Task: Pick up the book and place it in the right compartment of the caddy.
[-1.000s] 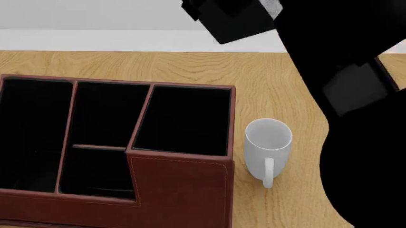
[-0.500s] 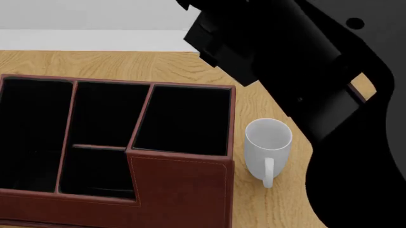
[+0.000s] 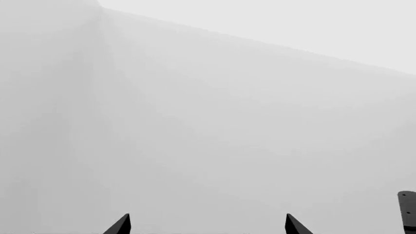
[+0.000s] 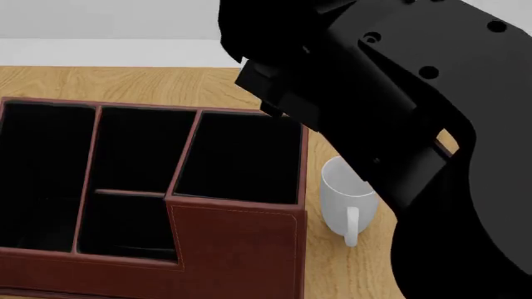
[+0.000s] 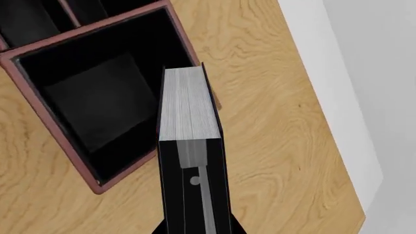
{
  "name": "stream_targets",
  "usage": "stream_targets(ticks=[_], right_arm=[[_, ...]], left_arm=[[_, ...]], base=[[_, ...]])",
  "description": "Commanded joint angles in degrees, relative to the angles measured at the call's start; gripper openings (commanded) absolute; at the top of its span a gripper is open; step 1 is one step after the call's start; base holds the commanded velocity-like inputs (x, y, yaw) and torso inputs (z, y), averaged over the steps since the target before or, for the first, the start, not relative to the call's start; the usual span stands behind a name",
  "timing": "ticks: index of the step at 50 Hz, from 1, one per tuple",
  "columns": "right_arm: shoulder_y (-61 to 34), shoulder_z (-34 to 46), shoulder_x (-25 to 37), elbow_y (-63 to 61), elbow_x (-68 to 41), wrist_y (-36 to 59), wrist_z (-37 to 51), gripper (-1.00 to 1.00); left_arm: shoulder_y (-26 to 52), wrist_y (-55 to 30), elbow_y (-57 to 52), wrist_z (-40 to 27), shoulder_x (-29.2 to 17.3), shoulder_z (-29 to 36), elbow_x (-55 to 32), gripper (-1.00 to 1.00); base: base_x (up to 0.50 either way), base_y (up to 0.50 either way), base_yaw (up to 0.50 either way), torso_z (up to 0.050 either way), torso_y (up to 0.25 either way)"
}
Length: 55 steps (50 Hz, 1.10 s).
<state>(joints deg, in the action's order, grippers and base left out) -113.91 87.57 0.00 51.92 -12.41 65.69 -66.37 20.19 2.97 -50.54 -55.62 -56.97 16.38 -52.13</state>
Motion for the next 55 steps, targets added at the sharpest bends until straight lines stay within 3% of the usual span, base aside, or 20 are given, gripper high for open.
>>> stream_targets(ticks=[1, 55], right_arm=[[0.4, 1.0, 0.0, -1.5, -0.1, -3.7, 2.7, -1.00], [10.9, 1.3, 0.0, -6.7, -1.6, -14.3, 13.3, -1.00]], left_arm=[[-1.1, 1.1, 1.0, 0.7, 0.6, -0.2, 0.7, 1.00], [-7.8, 5.7, 4.4, 1.9, 0.6, -2.9, 2.7, 1.00]], base=[[0.00, 0.00, 0.00, 0.020, 0.000], [0.00, 0.00, 0.00, 0.000, 0.001]])
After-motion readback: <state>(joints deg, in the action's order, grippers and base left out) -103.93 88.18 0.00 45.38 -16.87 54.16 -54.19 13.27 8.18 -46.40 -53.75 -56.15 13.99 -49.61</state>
